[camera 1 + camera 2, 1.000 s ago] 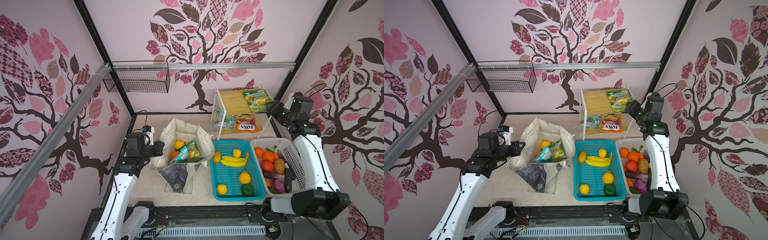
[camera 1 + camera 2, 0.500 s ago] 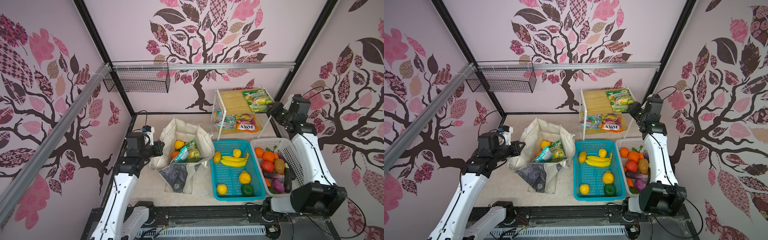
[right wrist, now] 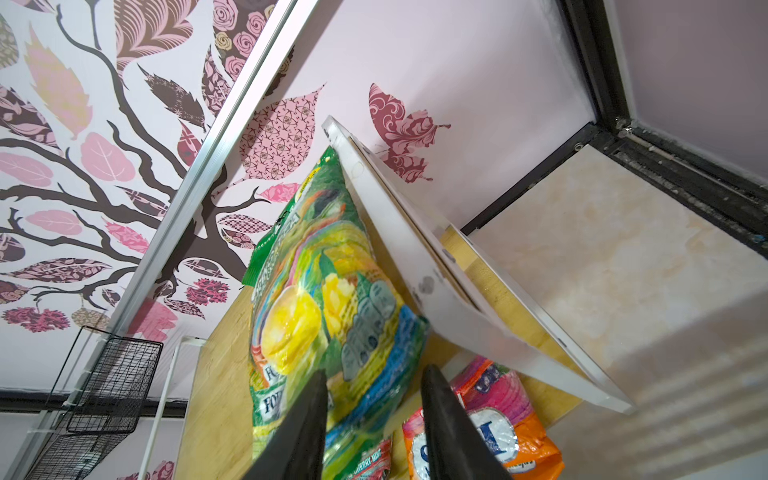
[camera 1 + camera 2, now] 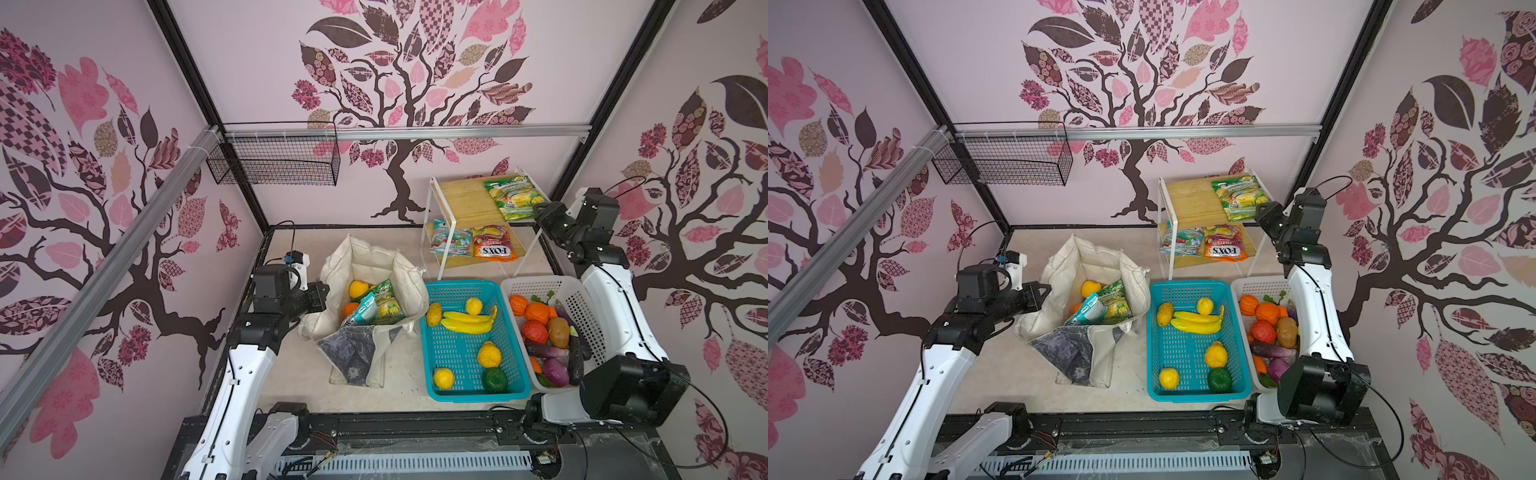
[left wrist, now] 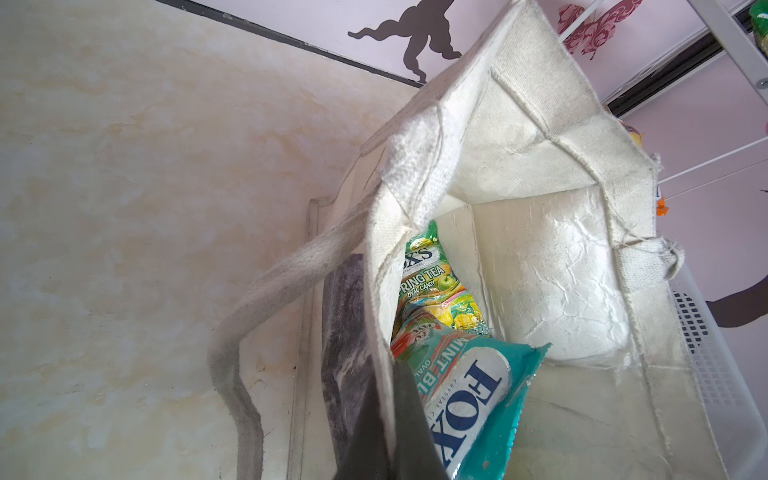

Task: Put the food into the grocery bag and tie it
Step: 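Grasp the green Fox's Spring Tea candy bag on the shelf with the right gripper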

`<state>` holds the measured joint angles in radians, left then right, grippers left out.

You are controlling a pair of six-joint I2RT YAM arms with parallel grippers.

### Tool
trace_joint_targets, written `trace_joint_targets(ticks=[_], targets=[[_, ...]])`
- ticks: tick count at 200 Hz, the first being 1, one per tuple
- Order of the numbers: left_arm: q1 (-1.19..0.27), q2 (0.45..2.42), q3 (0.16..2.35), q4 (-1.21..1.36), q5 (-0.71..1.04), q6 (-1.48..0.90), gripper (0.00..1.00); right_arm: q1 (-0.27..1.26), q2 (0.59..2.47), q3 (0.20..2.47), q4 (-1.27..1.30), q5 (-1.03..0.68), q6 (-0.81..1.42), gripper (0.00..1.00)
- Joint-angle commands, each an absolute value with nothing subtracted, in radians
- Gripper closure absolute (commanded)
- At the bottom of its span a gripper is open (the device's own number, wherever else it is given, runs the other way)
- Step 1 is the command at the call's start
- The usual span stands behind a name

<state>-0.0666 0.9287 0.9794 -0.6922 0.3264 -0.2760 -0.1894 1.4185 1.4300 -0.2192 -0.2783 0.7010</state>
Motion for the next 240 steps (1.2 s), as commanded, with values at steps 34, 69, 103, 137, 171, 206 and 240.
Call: trace_joint_targets(ticks=[34, 69, 103, 137, 171, 206, 240], targets=[[-0.07, 0.924, 0.954, -0.693, 0.338, -0.258, 1.0, -0.184, 1.439, 1.463, -0.198, -0.363, 0.718, 0.62], [-0.07, 0.927, 0.955, -0.695, 0.339, -0.258, 1.0, -0.184, 1.45, 1.456, -0.174, -0.371, 0.739, 0.64], [-0.069, 0.925, 0.954, -0.694, 0.339, -0.258, 1.0, -0.184, 1.463, 1.435, -0.131, -0.396, 0.767, 0.7], [-0.069, 0.923, 0.954, -0.695, 0.336, -0.256, 1.0, -0.184, 1.449, 1.409, -0.09, -0.43, 0.798, 0.87], [-0.07, 0.922, 0.955, -0.695, 0.339, -0.256, 1.0, -0.181, 1.413, 1.404, -0.09, -0.462, 0.802, 0.93], [-0.07, 0.922, 0.957, -0.693, 0.339, -0.257, 1.0, -0.129, 1.347, 1.342, -0.062, -0.497, 0.843, 0.94], [-0.069, 0.923, 0.954, -0.695, 0.339, -0.258, 1.0, -0.022, 1.333, 1.378, -0.153, -0.447, 0.763, 0.9]])
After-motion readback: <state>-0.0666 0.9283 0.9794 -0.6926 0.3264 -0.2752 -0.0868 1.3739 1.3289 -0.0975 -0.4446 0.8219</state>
